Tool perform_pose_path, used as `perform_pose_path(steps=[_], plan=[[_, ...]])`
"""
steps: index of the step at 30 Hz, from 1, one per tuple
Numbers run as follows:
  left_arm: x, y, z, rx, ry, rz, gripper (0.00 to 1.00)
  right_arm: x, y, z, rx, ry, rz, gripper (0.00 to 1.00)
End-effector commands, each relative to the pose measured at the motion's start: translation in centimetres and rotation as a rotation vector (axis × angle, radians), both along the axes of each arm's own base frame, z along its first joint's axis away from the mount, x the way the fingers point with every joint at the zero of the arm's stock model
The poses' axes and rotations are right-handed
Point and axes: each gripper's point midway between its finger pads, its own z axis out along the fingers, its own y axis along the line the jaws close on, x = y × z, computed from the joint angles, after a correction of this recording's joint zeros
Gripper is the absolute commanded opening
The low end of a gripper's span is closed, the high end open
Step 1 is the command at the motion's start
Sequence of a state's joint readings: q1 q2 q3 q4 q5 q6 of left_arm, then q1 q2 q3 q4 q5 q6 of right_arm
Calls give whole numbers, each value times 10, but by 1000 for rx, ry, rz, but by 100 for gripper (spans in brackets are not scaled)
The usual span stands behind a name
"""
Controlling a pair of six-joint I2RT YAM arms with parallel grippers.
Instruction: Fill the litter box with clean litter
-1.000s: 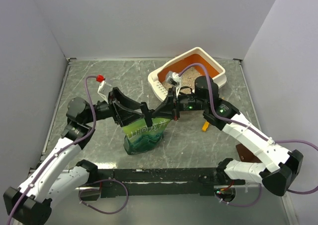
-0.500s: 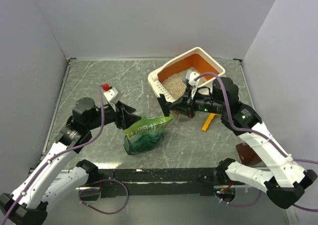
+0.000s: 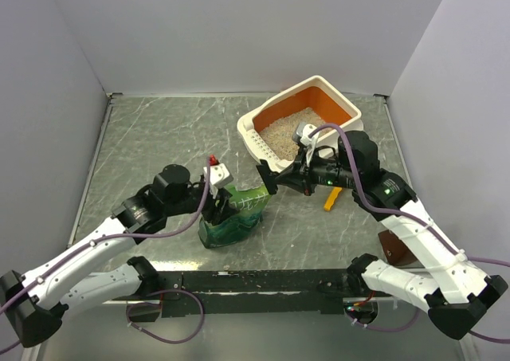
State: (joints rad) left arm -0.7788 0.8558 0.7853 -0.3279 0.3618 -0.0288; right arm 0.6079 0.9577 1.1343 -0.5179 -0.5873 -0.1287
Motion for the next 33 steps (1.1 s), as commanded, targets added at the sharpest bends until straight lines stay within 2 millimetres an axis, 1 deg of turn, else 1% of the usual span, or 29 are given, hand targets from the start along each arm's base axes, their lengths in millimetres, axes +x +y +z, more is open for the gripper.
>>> perform_pose_path(steps=[1, 5, 10, 12, 16, 17, 18, 21, 25, 30, 33], plan=[[9, 1, -16, 93, -50, 36, 58, 2, -1, 2, 10, -24, 4, 0], [12, 3, -30, 148, -53, 75, 56, 3, 3, -2, 8, -16, 16, 0], [13, 5, -44, 198, -58, 101, 51, 5, 6, -1, 5, -12, 33, 0], [14, 7, -49, 220, -64, 113, 41, 7, 6, -3, -4, -12, 34, 0], [15, 11, -61, 275, -59, 124, 9, 9, 11, -14, -22, 7, 68, 0], [16, 11, -62, 277, -61, 128, 3, 9, 14, -16, -21, 10, 87, 0], [16, 12, -63, 282, -64, 127, 1, 9, 16, -19, -26, 1, 111, 0], [13, 13, -59, 264, -77, 121, 1, 8, 22, -24, -14, -60, 183, 0], [11, 14, -53, 240, -88, 121, 1, 0, 29, -27, -2, -161, 313, 0], [10, 13, -49, 224, -85, 122, 1, 5, 35, -37, -48, -183, 389, 0], [9, 13, -47, 211, -86, 119, 1, 5, 38, -35, -41, -229, 433, 0]])
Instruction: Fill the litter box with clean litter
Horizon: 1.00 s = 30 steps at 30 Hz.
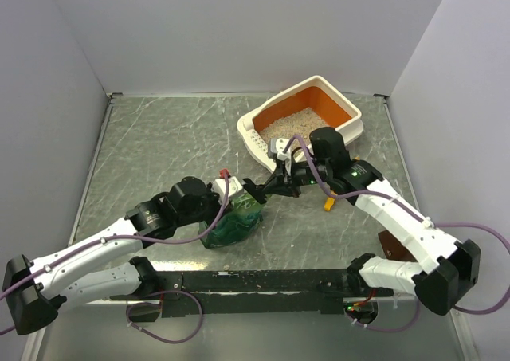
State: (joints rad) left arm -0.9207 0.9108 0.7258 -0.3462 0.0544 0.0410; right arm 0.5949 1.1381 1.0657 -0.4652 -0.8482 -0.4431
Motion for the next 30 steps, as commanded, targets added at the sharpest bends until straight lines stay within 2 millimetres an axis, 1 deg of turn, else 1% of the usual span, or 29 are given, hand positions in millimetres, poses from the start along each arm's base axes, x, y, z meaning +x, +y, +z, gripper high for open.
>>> perform_pose_path(steps=[1, 6, 8, 12, 16, 20, 23, 26, 30], plan=[[-1, 5, 4, -8, -15, 14, 1, 4, 9, 24, 63, -166, 120, 0], [-3, 4, 7, -24, -14, 7, 1, 7, 11, 22, 59, -220, 156, 0], [-3, 3, 7, -27, -13, 5, 1, 7, 13, 25, 70, -237, 175, 0], [-3, 4, 8, -31, -14, 14, 1, 9, 17, 22, 65, -227, 207, 0], [-3, 6, 11, -44, -22, 21, 1, 13, 19, 10, 33, -191, 212, 0], [-3, 7, 13, -50, -24, 27, 1, 18, 17, -4, -15, -175, 198, 0], [-2, 7, 13, -52, -25, 32, 1, 23, 12, -16, -73, -159, 174, 0], [-2, 7, 13, -51, -23, 37, 1, 26, 5, -24, -128, -152, 152, 0], [-1, 7, 12, -48, -22, 41, 1, 25, -4, -27, -185, -148, 140, 0]])
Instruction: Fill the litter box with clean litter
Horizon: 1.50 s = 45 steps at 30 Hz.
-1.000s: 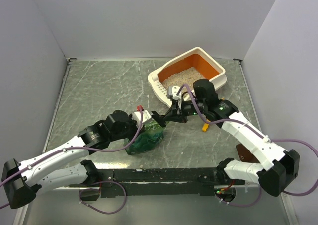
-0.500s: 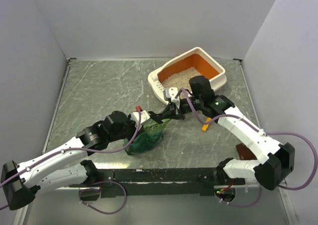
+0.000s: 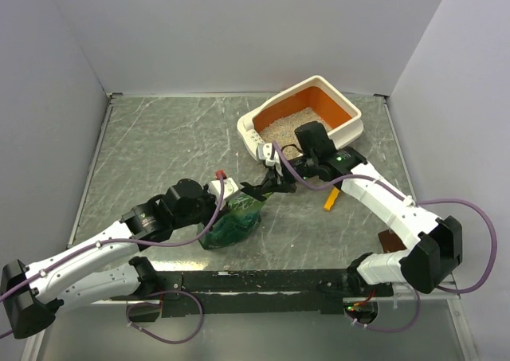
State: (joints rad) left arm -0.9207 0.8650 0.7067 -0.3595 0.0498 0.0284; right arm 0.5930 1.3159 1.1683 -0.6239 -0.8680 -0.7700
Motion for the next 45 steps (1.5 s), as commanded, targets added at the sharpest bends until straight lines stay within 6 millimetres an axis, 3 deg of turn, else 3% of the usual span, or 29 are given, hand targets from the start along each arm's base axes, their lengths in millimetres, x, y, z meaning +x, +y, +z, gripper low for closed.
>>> perform_pose_path(steps=[1, 24, 31, 43, 45], plan=[[4, 1, 11, -32, -19, 33, 1, 4, -12, 6, -66, -53, -8, 0], [4, 5, 15, -49, -40, 49, 1, -17, -6, -48, -340, -37, 94, 0], [5, 4, 15, -48, -41, 48, 1, -27, 5, -70, -393, -10, 138, 0], [9, 8, 16, -41, -53, 77, 1, -41, 33, -78, -378, 10, 191, 0], [9, 8, 16, -43, -56, 77, 1, -43, 35, -75, -361, 14, 195, 4]])
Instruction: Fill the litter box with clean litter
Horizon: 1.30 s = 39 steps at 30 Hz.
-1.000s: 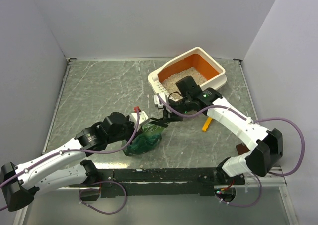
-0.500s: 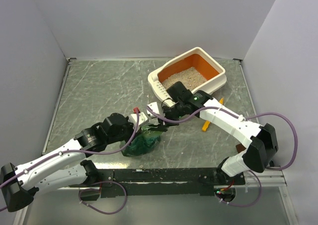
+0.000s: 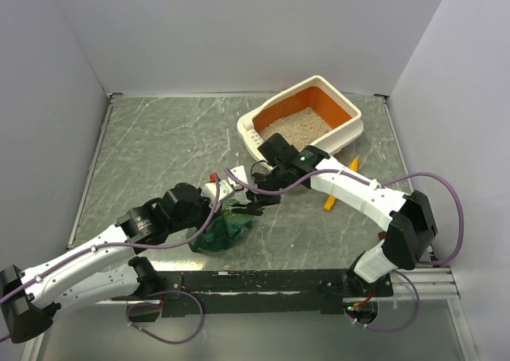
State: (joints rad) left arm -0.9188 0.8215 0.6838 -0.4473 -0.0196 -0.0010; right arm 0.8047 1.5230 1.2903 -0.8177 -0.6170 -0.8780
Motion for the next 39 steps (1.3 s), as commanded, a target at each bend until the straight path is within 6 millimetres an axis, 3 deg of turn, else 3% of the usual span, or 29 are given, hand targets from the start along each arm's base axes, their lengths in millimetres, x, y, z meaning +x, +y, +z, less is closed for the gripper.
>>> perform_pose_path(steps=[1, 6, 9, 10, 16, 22, 26, 28, 29, 30, 31, 34, 39], plan=[[12, -16, 33, -104, -94, -2, 1, -22, 14, -12, -30, 30, 64, 8], [11, -16, 32, -106, -92, -6, 1, -26, 19, -2, 29, 37, 62, 26], [11, -16, 33, -108, -92, -9, 1, -24, 18, 3, 49, 20, 47, 51], [10, -16, 32, -108, -89, -9, 1, -23, 17, 5, 55, 7, 40, 97], [10, -17, 33, -111, -88, -17, 1, -8, 11, 30, 135, -101, -38, 100], [12, -17, 33, -104, -89, -7, 3, 18, 3, 87, 298, -216, -271, 100], [18, -13, 44, -125, -92, 53, 23, 47, -10, 126, 412, -215, -518, 100], [20, -11, 52, -128, -108, 68, 38, 62, -21, 140, 438, -200, -674, 100], [21, -10, 59, -134, -118, 73, 50, 69, -27, 145, 440, -183, -752, 100], [21, -10, 64, -142, -123, 75, 68, 76, -32, 150, 432, -166, -832, 100], [20, -12, 69, -148, -123, 61, 99, 82, -39, 150, 403, -148, -890, 100], [25, -11, 89, -154, -131, 90, 99, 89, -46, 148, 361, -99, -960, 100], [45, -5, 129, -227, -180, 238, 99, 108, -60, 158, 451, -84, -1191, 100]])
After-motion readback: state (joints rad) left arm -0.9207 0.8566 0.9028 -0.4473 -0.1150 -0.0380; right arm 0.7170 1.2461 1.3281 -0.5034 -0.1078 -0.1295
